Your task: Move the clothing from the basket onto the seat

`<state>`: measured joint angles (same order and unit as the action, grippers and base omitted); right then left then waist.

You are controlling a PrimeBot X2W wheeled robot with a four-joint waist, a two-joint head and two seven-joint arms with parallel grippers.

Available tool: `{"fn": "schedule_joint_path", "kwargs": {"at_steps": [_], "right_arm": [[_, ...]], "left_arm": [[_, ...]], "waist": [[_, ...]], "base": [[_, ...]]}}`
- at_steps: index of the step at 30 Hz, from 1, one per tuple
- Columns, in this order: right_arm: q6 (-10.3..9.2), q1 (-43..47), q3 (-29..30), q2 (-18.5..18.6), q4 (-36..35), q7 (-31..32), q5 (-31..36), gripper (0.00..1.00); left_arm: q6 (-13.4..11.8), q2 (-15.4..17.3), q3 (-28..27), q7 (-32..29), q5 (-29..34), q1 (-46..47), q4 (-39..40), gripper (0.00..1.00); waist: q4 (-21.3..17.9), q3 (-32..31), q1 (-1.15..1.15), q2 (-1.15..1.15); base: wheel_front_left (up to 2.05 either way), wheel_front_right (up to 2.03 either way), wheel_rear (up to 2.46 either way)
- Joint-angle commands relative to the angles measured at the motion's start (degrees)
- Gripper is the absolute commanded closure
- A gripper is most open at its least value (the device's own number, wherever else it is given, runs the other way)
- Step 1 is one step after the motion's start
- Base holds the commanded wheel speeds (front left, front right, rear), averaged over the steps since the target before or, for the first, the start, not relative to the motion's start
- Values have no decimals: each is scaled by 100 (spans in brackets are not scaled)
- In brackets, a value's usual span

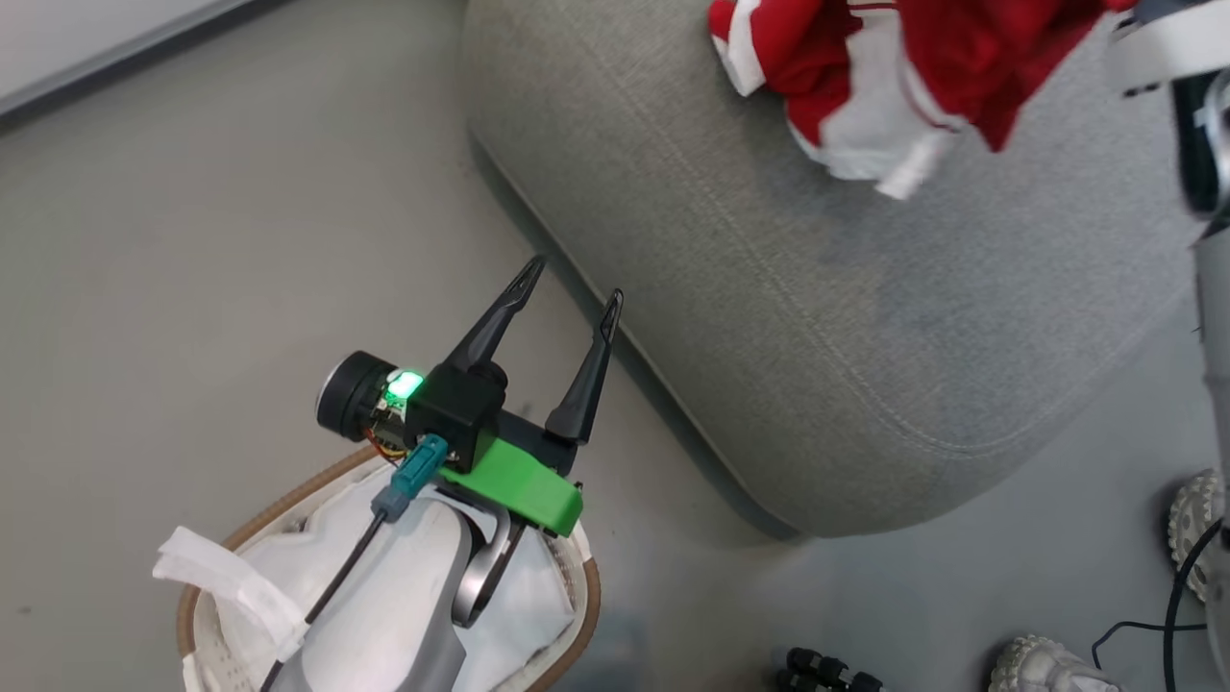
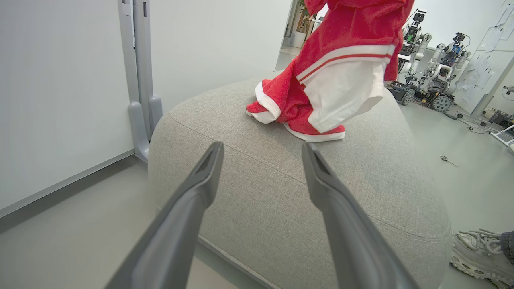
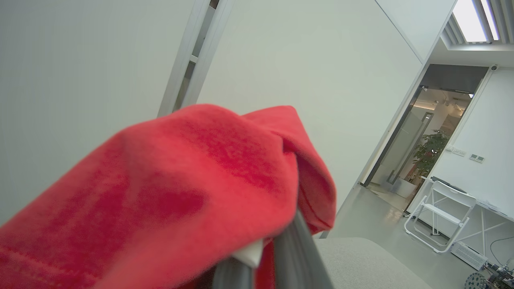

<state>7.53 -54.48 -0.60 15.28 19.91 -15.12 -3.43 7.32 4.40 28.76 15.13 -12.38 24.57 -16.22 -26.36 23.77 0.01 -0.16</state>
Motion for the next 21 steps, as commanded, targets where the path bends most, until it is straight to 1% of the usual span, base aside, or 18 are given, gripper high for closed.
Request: {"fn": "schedule_joint_path", "kwargs": {"at_steps": [1,4,6,10,13,16,21], "right_arm": [[-8,-126,144,22,189,-3,75,100],[-9,-287,421,151,641,-2,232,100],[-9,-376,712,252,1044,-3,344,100],[-8,-430,1135,360,1747,-3,608,100],[-8,-413,1403,297,2147,-2,680,100],[-8,-222,1522,179,2490,-3,781,100],[-8,-12,1561,23,2706,-2,869,100]], "left_arm": [[19,67,9,2,70,149,-15,0],[19,102,81,2,83,270,-26,0],[18,116,151,2,86,375,-39,0],[17,120,145,2,109,486,-9,0],[17,161,74,2,154,495,-21,0],[17,164,63,2,199,497,-43,0],[17,166,-35,2,199,527,-83,0]], "waist": [[430,447,-1,16],[649,678,-1,16],[830,861,-1,16],[1113,1197,-1,16],[1221,1391,-1,16],[1278,1504,-1,16],[1270,1477,-1,16]], "base": [[0,0,0],[0,0,0],[0,0,0],[0,0,0],[0,0,0],[0,0,0],[0,0,0]]}}
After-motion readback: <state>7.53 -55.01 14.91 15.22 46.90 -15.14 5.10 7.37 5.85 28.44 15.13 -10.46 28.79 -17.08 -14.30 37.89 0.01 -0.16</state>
